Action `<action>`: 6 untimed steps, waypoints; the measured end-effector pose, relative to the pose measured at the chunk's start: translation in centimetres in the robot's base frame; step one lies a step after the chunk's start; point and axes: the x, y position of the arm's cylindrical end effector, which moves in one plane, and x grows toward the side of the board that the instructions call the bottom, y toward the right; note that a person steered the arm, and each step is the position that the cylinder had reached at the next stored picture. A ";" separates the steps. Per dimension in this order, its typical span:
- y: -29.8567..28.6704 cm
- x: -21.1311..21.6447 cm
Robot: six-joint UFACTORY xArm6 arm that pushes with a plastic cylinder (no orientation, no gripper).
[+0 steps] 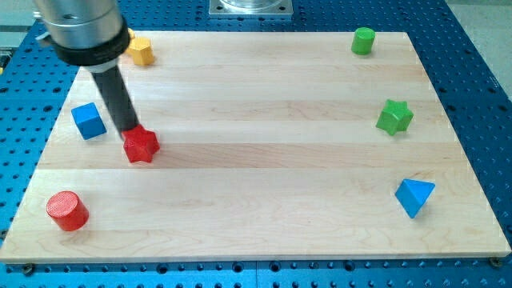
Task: Push the red star closely to the red circle
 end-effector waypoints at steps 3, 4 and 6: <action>-3.3 7.0; -2.5 7.4; -3.0 7.9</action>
